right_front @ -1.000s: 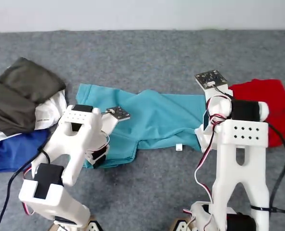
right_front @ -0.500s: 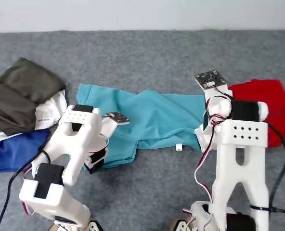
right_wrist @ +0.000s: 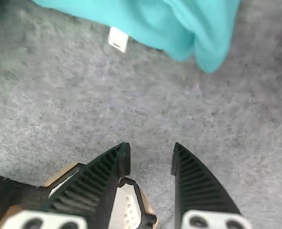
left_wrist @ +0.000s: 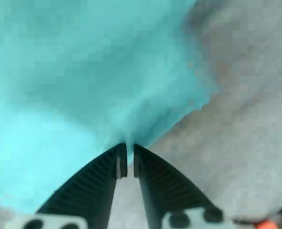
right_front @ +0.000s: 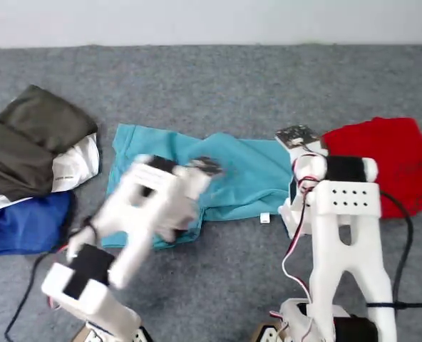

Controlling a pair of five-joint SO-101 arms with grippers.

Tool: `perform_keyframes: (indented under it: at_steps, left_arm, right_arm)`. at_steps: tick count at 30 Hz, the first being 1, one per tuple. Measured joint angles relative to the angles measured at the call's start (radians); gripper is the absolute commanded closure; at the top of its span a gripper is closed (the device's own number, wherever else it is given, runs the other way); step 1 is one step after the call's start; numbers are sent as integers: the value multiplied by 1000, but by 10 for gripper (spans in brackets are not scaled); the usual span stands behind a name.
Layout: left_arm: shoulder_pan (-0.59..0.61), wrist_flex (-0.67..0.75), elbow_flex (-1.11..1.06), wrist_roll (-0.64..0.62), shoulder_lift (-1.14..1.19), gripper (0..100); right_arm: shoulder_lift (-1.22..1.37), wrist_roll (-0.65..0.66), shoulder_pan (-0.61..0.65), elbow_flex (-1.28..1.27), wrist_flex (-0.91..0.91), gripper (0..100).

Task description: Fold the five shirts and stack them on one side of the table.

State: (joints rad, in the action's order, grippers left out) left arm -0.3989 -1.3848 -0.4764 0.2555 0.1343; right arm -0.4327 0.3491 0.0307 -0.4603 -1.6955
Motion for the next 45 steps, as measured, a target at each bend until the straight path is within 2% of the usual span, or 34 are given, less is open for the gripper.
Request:
perform_keyframes:
  at_steps: [4, 8, 14, 24, 28, 33, 40, 42, 45]
  left_arm:
    - [-221, 123, -2, -155, 0, 970]
    - [-307, 212, -14, -183, 0, 970]
    - [-465, 226, -14, -195, 2, 970]
    - [-505, 135, 26, -203, 5, 971]
    - [-505, 48, 84, -203, 6, 971]
    - [-356, -126, 241, -192, -12, 971]
    - [41, -321, 324, -195, -94, 966]
    - [98, -336, 307, -196, -97, 966]
    - [123, -342, 244, -193, -97, 968]
  right_arm:
    - [0, 2, 44, -3, 3, 843]
    - [0, 2, 41, -8, 3, 843]
    - [-2, 3, 38, -12, -2, 843]
    - [-18, 8, 37, -15, -8, 843]
    - [-28, 8, 37, -15, -8, 843]
    - [-41, 3, 46, 12, 8, 843]
    - [-14, 8, 46, -15, 6, 843]
    - [-20, 5, 38, -15, 3, 843]
    - [-15, 6, 40, -15, 3, 843]
